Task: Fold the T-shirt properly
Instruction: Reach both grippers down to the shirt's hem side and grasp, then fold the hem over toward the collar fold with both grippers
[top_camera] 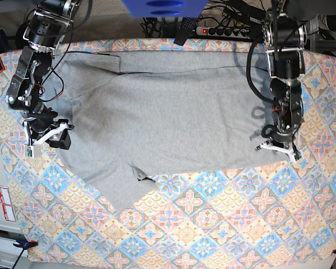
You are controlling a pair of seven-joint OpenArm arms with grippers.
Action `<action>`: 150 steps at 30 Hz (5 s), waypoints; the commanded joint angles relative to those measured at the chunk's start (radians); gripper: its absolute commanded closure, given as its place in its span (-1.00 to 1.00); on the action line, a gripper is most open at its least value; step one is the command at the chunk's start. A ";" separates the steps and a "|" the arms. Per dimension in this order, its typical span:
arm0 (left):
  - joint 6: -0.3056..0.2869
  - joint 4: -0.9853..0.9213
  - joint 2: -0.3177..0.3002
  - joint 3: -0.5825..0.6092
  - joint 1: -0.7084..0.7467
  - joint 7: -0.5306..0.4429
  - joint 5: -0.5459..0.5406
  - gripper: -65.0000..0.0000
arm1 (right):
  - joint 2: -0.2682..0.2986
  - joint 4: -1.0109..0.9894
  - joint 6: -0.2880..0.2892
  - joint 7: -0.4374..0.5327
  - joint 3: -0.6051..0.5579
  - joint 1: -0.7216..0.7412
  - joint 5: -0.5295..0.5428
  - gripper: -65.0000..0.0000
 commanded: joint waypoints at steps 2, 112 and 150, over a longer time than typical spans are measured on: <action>-0.004 0.079 -0.007 0.000 0.012 -0.010 0.003 1.00 | 0.029 -0.035 0.006 0.010 -0.048 0.049 0.005 0.32; -0.004 0.875 -0.007 -0.139 0.578 -0.011 -0.006 1.00 | 0.189 -0.412 0.006 0.374 -0.182 0.200 -0.427 0.95; -0.004 0.574 -0.095 0.008 0.592 -0.010 0.006 1.00 | 0.184 0.008 0.006 0.299 -0.045 -0.206 -0.426 0.84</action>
